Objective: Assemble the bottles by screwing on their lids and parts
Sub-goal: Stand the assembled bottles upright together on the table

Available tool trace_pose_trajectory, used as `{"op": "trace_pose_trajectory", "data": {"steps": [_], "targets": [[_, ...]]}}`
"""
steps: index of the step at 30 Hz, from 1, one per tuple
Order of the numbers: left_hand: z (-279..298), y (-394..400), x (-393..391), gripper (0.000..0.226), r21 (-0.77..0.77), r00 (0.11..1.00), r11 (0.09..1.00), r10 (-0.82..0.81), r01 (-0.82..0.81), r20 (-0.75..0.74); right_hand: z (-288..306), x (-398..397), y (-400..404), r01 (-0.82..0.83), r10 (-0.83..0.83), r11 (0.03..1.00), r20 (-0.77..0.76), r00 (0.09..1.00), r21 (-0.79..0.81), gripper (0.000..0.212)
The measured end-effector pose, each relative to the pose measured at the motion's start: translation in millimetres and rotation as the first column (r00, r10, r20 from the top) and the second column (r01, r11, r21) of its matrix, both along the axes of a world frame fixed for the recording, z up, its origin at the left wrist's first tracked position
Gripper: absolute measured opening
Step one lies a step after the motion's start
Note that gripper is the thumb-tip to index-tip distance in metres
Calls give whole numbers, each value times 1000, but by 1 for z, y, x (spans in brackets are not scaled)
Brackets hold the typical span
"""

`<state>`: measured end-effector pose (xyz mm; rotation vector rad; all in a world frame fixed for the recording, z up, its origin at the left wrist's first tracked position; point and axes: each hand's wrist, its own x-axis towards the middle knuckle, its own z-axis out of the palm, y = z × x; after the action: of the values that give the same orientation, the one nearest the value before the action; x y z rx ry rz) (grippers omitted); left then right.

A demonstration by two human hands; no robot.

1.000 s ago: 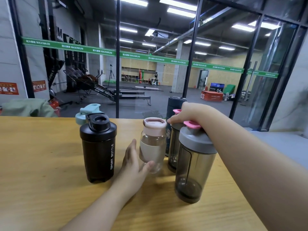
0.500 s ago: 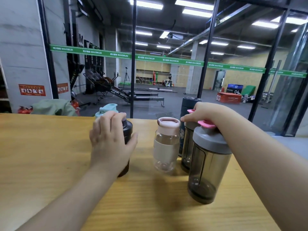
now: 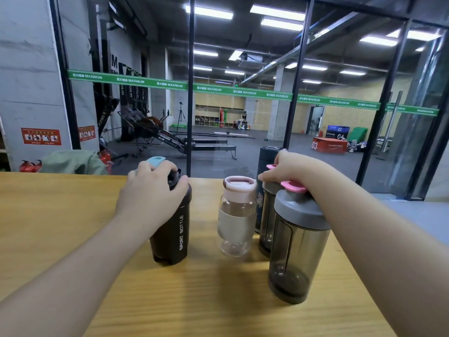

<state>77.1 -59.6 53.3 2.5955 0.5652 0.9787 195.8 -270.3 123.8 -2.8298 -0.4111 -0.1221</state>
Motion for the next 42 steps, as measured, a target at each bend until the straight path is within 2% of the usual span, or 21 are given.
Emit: {"op": "trace_pose_trajectory", "data": {"steps": [5, 10, 12, 19, 25, 30, 42], "targets": [[10, -2, 2, 21, -35, 994, 993, -109, 110, 20, 0, -4, -1, -20, 20, 1000, 9, 1000, -10, 47], [14, -4, 9, 48, -141, 984, 974, -176, 177, 21, 1, -4, 0, -20, 21, 1000, 17, 1000, -23, 48], [15, -3, 12, 51, -179, 980, 963, -199, 199, 19, 0, -1, 0, -21, 22, 999, 20, 1000, -27, 50], [16, 5, 25, 36, -324, 959, 903, -260, 282, 109, 0, 0, 1, -12, 13, 999, 24, 1000, -31, 47], [36, 14, 53, 33, -282, 942, 904, -276, 322, 190, -1, 3, 1, -2, 3, 999, 24, 1000, -49, 56], [30, 14, 88, 30, -296, 924, 877, -341, 379, 174, -1, 8, 1, -3, 6, 993, 20, 1000, -120, 35], [24, -3, 128, 35, -295, 884, 833, -443, 467, 148, -3, 16, 1, -32, 36, 987, 18, 999, -160, 32]]}}
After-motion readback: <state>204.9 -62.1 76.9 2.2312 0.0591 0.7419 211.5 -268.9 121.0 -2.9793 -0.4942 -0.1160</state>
